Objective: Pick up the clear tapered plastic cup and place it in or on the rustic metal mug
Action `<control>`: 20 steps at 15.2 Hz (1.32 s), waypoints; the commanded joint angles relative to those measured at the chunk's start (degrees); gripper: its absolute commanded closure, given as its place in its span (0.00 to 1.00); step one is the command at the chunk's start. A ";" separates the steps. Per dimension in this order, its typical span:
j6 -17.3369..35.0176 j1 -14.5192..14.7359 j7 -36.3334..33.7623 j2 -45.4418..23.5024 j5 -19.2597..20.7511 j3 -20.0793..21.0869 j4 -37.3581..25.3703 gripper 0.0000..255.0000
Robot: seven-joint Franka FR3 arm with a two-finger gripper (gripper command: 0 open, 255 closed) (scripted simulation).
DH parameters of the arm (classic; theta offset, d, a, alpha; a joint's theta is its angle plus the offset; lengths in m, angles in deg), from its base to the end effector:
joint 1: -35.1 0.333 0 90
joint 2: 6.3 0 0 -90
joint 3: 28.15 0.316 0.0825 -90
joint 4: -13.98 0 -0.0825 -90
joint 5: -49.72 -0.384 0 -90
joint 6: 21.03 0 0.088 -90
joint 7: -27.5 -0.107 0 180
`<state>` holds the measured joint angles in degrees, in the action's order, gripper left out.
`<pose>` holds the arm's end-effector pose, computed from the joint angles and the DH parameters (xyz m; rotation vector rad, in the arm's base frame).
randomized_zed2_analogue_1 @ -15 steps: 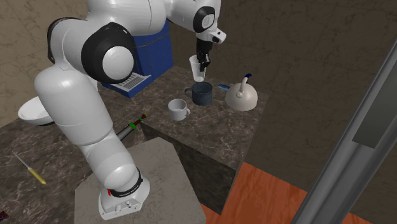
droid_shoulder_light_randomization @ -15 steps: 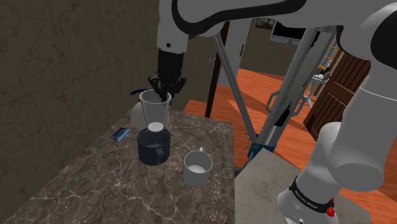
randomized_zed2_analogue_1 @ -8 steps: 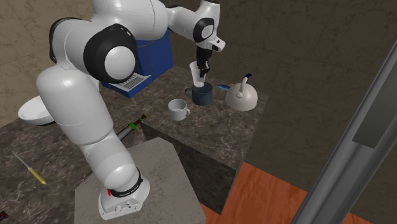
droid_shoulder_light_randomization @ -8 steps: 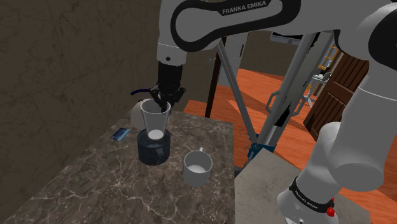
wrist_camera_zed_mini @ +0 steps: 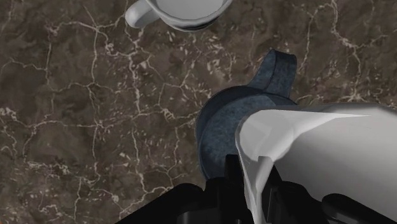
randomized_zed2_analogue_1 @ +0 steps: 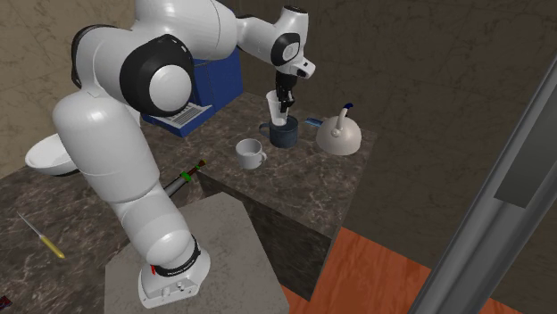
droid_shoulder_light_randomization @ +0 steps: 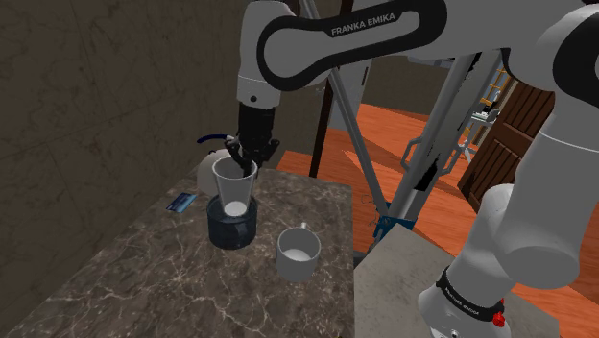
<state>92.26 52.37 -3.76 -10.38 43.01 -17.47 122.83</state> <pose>0.5091 0.2763 0.4635 -3.0277 0.1580 0.0811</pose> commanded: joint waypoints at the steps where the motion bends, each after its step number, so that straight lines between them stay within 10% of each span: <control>1: 0.02 0.00 0.00 0.00 0.00 0.00 -0.01 1.00; 2: 0.02 0.00 0.00 0.00 0.00 0.00 -0.01 1.00; 3: 0.02 0.00 0.00 0.00 0.00 0.00 0.00 0.00; 20: -7.03 -0.43 -0.01 1.22 0.03 -0.35 -5.80 0.00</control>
